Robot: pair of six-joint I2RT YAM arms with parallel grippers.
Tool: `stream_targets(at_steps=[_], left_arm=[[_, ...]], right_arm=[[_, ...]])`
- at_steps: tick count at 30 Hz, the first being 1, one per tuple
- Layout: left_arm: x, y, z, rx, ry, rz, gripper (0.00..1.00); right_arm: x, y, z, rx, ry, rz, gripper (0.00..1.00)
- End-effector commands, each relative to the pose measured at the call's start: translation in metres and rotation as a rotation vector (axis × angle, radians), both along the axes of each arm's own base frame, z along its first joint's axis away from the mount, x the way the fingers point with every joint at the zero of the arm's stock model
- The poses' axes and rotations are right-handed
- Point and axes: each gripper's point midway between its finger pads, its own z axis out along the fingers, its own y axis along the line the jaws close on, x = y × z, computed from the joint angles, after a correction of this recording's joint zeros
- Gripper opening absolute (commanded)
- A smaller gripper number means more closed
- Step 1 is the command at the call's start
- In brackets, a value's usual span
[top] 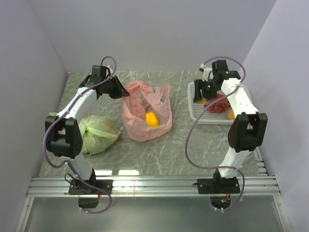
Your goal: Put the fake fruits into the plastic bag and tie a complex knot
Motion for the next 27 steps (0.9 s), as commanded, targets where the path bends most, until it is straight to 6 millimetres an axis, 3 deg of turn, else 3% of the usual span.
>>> stream_targets(at_steps=[1, 4, 5, 7, 8, 10, 12, 16, 19, 20, 21, 22, 23, 25, 27], left_arm=[[0.011, -0.004, 0.023, -0.023, -0.075, -0.016, 0.13], [0.012, -0.007, 0.027, -0.035, -0.079, -0.031, 0.13], [0.012, -0.007, 0.027, -0.037, -0.077, -0.033, 0.13], [0.012, -0.009, 0.028, -0.048, -0.071, -0.039, 0.13], [0.012, -0.010, 0.029, -0.053, -0.074, -0.043, 0.12], [0.012, -0.012, 0.029, -0.064, -0.072, -0.050, 0.12], [0.012, -0.014, 0.032, -0.081, -0.081, -0.061, 0.12], [0.011, -0.019, 0.035, -0.113, -0.088, -0.101, 0.12], [0.008, -0.019, 0.036, -0.131, -0.089, -0.126, 0.12], [0.007, -0.020, 0.037, -0.140, -0.092, -0.142, 0.13], [0.006, -0.019, 0.037, -0.142, -0.096, -0.146, 0.13], [0.006, -0.018, 0.035, -0.141, -0.096, -0.144, 0.13], [0.006, -0.018, 0.034, -0.144, -0.096, -0.150, 0.13], [0.007, -0.017, 0.032, -0.142, -0.089, -0.147, 0.14], [0.007, -0.016, 0.029, -0.135, -0.085, -0.154, 0.15]], right_arm=[[0.003, 0.077, 0.086, 0.156, -0.240, 0.233, 0.45], [0.005, 0.127, 0.124, 0.180, -0.369, 0.362, 0.45], [-0.006, 0.159, 0.132, 0.201, -0.394, 0.443, 0.44], [-0.010, 0.192, 0.148, 0.235, -0.462, 0.525, 0.43], [-0.022, 0.217, 0.146, 0.244, -0.469, 0.589, 0.42], [-0.027, 0.241, 0.146, 0.251, -0.497, 0.651, 0.37], [-0.034, 0.270, 0.131, 0.254, -0.486, 0.699, 0.37], [-0.023, 0.293, 0.086, 0.200, -0.427, 0.665, 0.34], [0.010, 0.290, 0.059, 0.117, -0.437, 0.553, 0.36], [0.031, 0.282, 0.052, 0.044, -0.480, 0.477, 0.39], [0.039, 0.278, 0.050, 0.014, -0.500, 0.444, 0.47], [0.046, 0.273, 0.041, -0.021, -0.510, 0.415, 0.72], [0.054, 0.270, 0.039, -0.049, -0.531, 0.392, 0.82], [0.055, 0.272, 0.038, -0.053, -0.526, 0.414, 0.98], [0.041, 0.279, 0.046, 0.002, -0.498, 0.473, 0.99]])
